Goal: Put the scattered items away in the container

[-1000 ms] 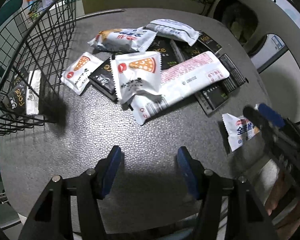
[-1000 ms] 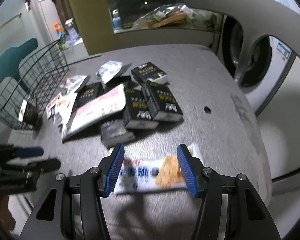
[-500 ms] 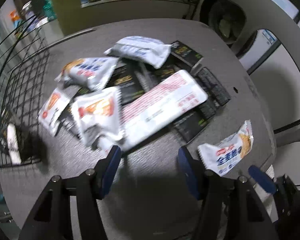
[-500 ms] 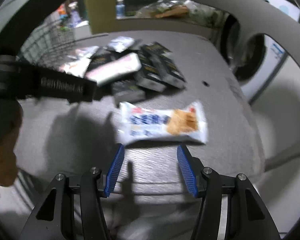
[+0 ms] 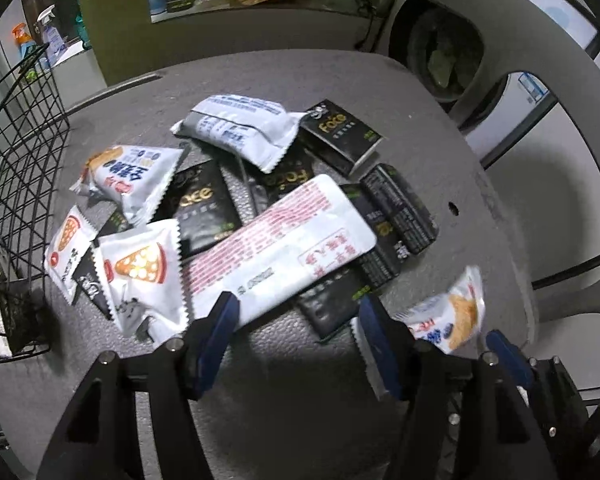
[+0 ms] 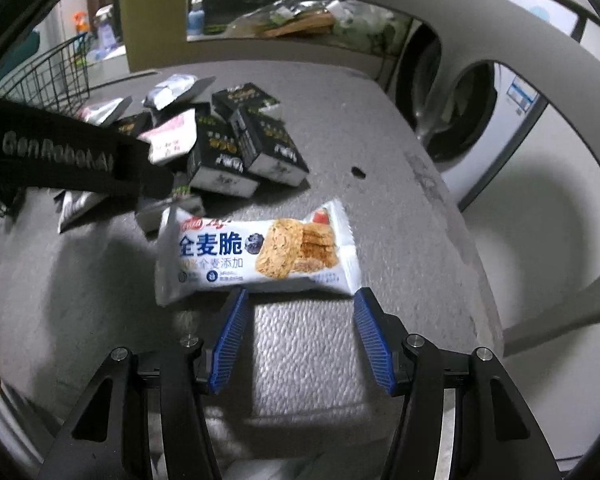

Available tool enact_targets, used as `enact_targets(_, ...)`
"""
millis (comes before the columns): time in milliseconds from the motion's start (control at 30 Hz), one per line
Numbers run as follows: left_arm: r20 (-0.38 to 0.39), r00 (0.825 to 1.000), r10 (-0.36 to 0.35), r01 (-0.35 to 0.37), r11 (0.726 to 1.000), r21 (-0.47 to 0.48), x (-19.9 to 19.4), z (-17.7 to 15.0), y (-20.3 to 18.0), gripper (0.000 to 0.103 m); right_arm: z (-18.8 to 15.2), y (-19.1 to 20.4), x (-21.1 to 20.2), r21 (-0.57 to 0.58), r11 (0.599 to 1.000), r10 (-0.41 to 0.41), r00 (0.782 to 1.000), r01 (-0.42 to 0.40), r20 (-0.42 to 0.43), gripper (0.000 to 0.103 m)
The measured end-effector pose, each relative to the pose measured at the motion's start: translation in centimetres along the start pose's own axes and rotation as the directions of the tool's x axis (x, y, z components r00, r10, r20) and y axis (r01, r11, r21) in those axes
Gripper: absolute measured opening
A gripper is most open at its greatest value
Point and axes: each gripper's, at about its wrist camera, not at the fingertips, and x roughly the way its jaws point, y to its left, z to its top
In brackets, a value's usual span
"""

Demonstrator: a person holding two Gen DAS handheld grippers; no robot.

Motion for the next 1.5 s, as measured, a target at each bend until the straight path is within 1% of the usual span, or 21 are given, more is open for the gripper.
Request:
enact_targets(100, -0.001, 1.000, 0.019, -0.019, 0.999, 0.033, 0.3, -0.2, -0.8, 0.074, 0.8, 0.1, 0.5, -0.007, 1.000, -0.003, 1.000, 0.004, 0.021, 0.055)
enact_targets(167, 0.001, 1.000, 0.021, -0.021, 0.999, 0.046, 0.2, -0.5, -0.8, 0.074, 1.3, 0.1, 0.8, -0.002, 1.000, 0.018, 0.999, -0.018, 0.026, 0.056)
enact_targets(233, -0.004, 1.000, 0.007, -0.007, 0.999, 0.043, 0.1, -0.8, -0.4, 0.074, 2.0, 0.0, 1.2, -0.008, 0.998, 0.060, 0.998, -0.060, 0.033, 0.056)
enact_targets(333, -0.013, 1.000, 0.006, -0.006, 1.000, 0.028, 0.1, -1.2, 0.7, 0.074, 2.6, 0.5, 1.4, -0.018, 0.997, 0.078, 0.996, -0.077, 0.044, 0.055)
enact_targets(367, -0.015, 1.000, 0.002, -0.002, 1.000, 0.009, -0.1, -1.4, 1.4, 0.075, 2.7, 0.5, 1.4, -0.010, 0.996, 0.085, 0.995, -0.085, 0.043, 0.055)
enact_targets(400, -0.012, 1.000, -0.004, 0.004, 1.000, -0.009, -0.5, -1.7, 1.8, 0.074, 2.7, 0.4, 1.3, 0.010, 0.995, 0.097, 0.995, -0.097, 0.037, 0.055)
enact_targets(467, -0.006, 1.000, -0.021, 0.021, 0.999, -0.041, -1.2, -2.1, 3.1, 0.074, 2.7, 0.2, 0.9, 0.051, 0.988, 0.146, 0.989, -0.148, 0.028, 0.055)
enact_targets(567, 0.011, 1.000, 0.002, -0.001, 0.998, -0.057, -2.3, -2.7, 4.4, 0.074, 3.1, 0.1, -0.1, 0.104, 0.975, 0.192, 0.981, -0.195, 0.037, 0.056)
enact_targets(667, 0.023, 1.000, 0.011, -0.009, 0.996, -0.090, -3.1, -2.9, 5.8, 0.075, 3.8, 0.0, 0.2, 0.159, 0.958, 0.238, 0.971, -0.238, 0.019, 0.057)
enact_targets(733, 0.034, 0.999, 0.021, -0.017, 0.992, -0.123, -3.5, -2.8, 6.7, 0.075, 4.2, -0.2, 0.9, 0.214, 0.945, 0.253, 0.967, -0.248, 0.003, 0.057)
enact_targets(867, 0.033, 0.999, 0.031, -0.025, 0.986, -0.167, -3.3, -2.2, 8.4, 0.075, 4.5, -0.8, 2.5, 0.334, 0.910, 0.270, 0.962, -0.246, -0.026, 0.057)
enact_targets(933, 0.027, 0.999, 0.039, -0.033, 0.983, -0.182, -3.0, -2.0, 9.0, 0.075, 4.6, -0.8, 3.3, 0.371, 0.895, 0.285, 0.958, -0.249, -0.044, 0.057)
enact_targets(1000, 0.015, 0.999, 0.044, -0.040, 0.981, -0.190, -2.5, -1.8, 9.4, 0.075, 4.8, -0.7, 3.8, 0.398, 0.879, 0.302, 0.952, -0.261, -0.042, 0.057)
enact_targets(1033, 0.019, 0.999, 0.043, -0.038, 0.979, -0.202, -2.4, -1.7, 9.8, 0.075, 5.0, -0.6, 4.0, 0.401, 0.878, 0.302, 0.952, -0.262, -0.039, 0.057)
enact_targets(1100, 0.020, 0.999, 0.036, -0.031, 0.972, -0.233, -2.2, -1.6, 10.5, 0.075, 5.7, 0.0, 4.2, 0.398, 0.885, 0.279, 0.959, -0.242, -0.038, 0.061)
enact_targets(1133, 0.012, 1.000, 0.027, -0.023, 0.972, -0.235, -2.0, -1.5, 10.7, 0.075, 5.8, 0.1, 4.3, 0.399, 0.885, 0.278, 0.960, -0.241, -0.035, 0.064)
enact_targets(1200, 0.007, 0.999, 0.036, -0.033, 0.973, -0.229, -1.8, -1.6, 10.7, 0.075, 6.4, 0.6, 4.7, 0.395, 0.889, 0.265, 0.963, -0.229, -0.039, 0.066)
enact_targets(1267, 0.005, 0.999, 0.041, -0.039, 0.974, -0.222, -1.6, -1.6, 10.7, 0.075, 6.8, 1.2, 5.2, 0.379, 0.902, 0.242, 0.969, -0.205, -0.052, 0.068)
enact_targets(1367, 0.004, 0.999, 0.052, -0.049, 0.973, -0.225, -1.2, -1.5, 11.1, 0.075, 7.5, 1.7, 5.6, 0.346, 0.917, 0.226, 0.973, -0.198, -0.041, 0.068)
enact_targets(1500, 0.012, 0.999, 0.040, -0.036, 0.969, -0.245, -0.8, -1.0, 11.5, 0.075, 7.9, 1.9, 5.7, 0.308, 0.930, 0.225, 0.973, -0.200, -0.045, 0.067)
